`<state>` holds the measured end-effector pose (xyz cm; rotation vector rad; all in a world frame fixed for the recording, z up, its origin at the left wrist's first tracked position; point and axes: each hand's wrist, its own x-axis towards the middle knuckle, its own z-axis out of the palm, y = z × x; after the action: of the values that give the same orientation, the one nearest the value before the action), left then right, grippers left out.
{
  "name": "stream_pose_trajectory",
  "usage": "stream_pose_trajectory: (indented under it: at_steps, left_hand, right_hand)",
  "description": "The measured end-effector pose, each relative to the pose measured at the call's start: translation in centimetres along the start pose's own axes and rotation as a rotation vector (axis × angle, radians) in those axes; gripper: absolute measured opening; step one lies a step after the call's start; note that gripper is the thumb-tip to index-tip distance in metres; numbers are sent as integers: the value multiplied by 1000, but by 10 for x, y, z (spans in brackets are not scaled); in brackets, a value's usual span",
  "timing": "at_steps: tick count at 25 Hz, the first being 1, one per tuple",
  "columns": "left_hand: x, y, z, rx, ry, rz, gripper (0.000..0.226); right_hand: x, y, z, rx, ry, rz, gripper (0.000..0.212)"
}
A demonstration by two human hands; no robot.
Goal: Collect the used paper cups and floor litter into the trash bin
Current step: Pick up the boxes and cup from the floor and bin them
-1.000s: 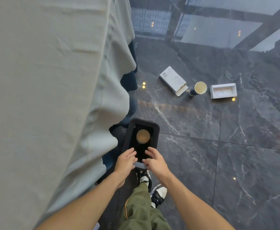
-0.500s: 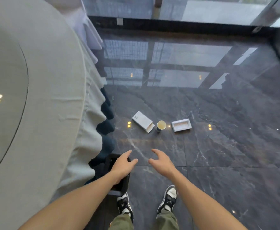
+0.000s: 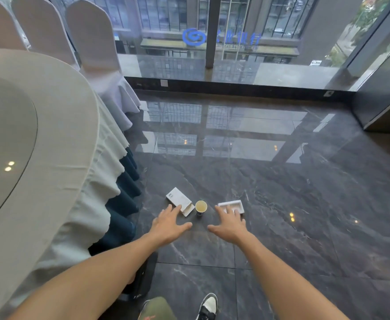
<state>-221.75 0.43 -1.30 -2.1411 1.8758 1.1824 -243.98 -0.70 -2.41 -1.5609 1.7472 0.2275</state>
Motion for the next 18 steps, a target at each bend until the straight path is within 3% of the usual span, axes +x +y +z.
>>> stream_pose_trajectory:
  at_steps: [6,13,18]
  left_hand:
    - [32,42,1,10,48,25,90]
    - [112,46,14,47,-77,-51,102]
    - [192,54,9,48,-115,-11,106]
  right_hand:
    - [24,42,-33,-46,51,10,94]
    - [87,68,-55,-61,24,40,101]
    - [151,88,-78,-102,-1,62,103]
